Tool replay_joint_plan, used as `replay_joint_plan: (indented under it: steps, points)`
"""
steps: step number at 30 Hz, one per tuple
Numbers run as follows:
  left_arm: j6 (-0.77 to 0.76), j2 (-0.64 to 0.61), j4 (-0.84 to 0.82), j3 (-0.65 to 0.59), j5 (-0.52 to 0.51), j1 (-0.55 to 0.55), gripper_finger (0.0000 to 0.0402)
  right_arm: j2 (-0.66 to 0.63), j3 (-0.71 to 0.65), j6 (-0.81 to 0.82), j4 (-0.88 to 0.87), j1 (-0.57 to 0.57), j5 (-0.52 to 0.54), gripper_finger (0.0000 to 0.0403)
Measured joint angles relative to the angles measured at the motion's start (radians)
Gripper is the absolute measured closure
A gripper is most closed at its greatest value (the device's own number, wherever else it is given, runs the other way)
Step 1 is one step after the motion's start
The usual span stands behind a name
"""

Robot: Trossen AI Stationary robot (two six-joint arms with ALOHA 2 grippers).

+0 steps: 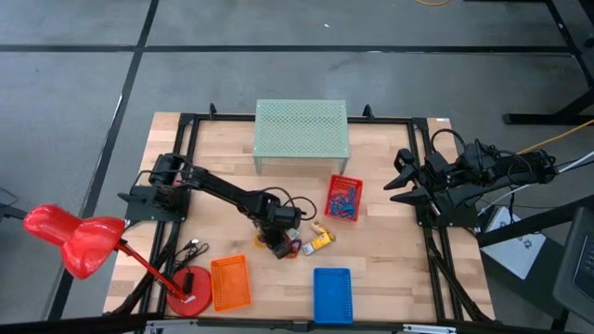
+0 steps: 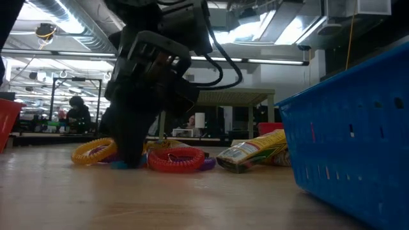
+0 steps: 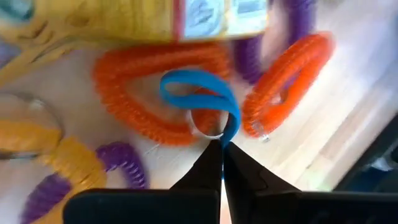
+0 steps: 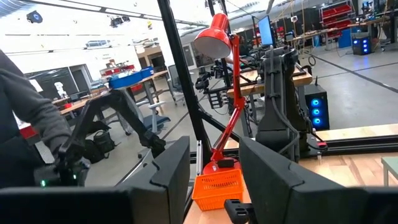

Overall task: Pick & Place Office Desk Supplies
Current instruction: Put the blue rubber band into the red basket

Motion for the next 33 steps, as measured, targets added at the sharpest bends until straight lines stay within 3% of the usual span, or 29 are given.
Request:
replay_joint_plan:
  steps: [6, 13, 26, 33]
  points:
    - [-0.027, -0.185, 0.041, 0.008, 0.002, 0.038, 0.0398, 0.000, 0.000, -0.006, 0.000, 0.000, 0.000, 0.0261]
    - [-0.037, -0.299, 0.108, 0.007, -0.044, 0.088, 0.0398, 0.000, 0.000, -0.028, 0.000, 0.000, 0.002, 0.0261]
    - [0.171, -0.204, 0.686, 0.013, -0.066, 0.275, 0.0398, 0.000, 0.000, -0.048, 0.012, 0.000, 0.038, 0.0261]
    - [0.250, -0.111, 0.687, 0.118, -0.023, 0.306, 0.0398, 0.000, 0.000, -0.033, 0.012, -0.003, 0.038, 0.0261]
